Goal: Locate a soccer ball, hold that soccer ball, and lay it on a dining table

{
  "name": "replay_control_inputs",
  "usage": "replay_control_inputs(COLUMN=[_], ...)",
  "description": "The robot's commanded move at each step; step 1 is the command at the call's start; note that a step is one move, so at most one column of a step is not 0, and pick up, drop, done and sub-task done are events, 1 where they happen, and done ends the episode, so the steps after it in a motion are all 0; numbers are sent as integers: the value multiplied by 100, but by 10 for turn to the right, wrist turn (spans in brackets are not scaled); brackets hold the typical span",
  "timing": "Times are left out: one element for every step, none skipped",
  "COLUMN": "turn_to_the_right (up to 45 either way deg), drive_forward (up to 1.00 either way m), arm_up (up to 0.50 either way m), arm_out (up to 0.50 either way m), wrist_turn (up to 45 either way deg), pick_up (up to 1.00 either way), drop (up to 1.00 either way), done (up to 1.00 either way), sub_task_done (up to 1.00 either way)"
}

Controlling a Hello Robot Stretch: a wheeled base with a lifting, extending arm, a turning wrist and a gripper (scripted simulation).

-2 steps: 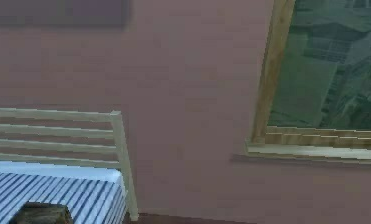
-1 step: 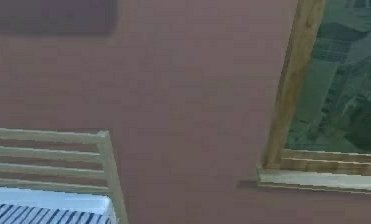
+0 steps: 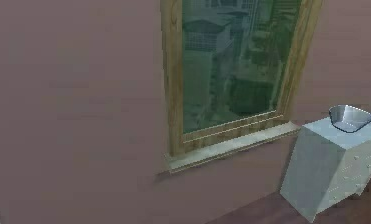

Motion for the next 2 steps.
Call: replay_control_inputs(turn_to_the_right=[0, 450], drive_forward=[15, 0], arm_up=[0, 0], arm_out=[0, 0], wrist_turn=[0, 0], pick_up=[0, 0], drop=[0, 0], done=[0, 0], sub_task_done=[0, 0])
